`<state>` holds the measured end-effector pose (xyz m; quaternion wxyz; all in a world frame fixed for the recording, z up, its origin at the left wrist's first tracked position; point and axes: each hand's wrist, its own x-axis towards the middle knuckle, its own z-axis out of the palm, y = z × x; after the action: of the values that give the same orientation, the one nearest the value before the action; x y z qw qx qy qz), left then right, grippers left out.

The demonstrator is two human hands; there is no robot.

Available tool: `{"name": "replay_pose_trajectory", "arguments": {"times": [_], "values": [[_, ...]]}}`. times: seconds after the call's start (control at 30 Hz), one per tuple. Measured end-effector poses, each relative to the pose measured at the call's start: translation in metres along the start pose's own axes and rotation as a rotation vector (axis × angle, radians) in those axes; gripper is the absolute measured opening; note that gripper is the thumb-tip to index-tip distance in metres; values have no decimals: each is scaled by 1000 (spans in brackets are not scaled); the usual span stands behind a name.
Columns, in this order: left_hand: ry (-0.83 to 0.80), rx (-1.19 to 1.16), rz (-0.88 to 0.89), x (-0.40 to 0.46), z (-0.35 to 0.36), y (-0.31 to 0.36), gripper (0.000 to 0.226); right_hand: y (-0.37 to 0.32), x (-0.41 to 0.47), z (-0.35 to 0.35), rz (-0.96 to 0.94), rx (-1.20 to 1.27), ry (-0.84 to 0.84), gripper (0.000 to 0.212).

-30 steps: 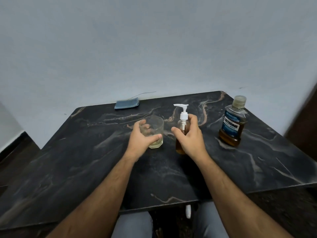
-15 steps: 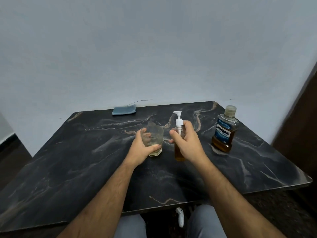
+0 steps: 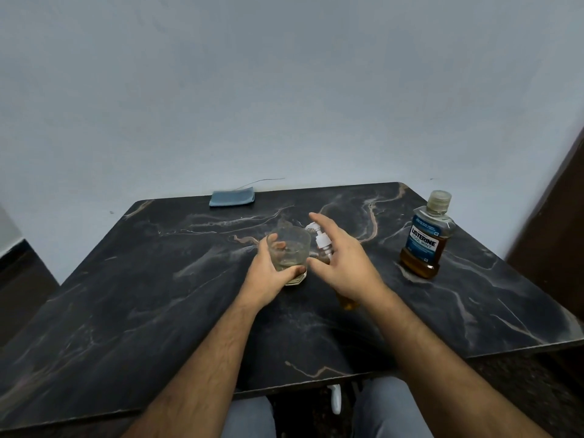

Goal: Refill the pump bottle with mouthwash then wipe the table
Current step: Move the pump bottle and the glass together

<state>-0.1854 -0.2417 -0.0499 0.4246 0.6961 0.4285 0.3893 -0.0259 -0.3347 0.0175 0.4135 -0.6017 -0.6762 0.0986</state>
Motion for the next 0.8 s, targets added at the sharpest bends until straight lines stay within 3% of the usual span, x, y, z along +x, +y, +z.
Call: {"name": "replay_pose_trajectory", "arguments": {"times": [0.6, 0.8], "values": [[0, -35, 7, -4, 0, -2, 112, 1, 9, 11, 128, 96, -65, 43], [1, -32, 11, -3, 1, -3, 102, -2, 8, 9, 147, 201, -73, 59]]}}
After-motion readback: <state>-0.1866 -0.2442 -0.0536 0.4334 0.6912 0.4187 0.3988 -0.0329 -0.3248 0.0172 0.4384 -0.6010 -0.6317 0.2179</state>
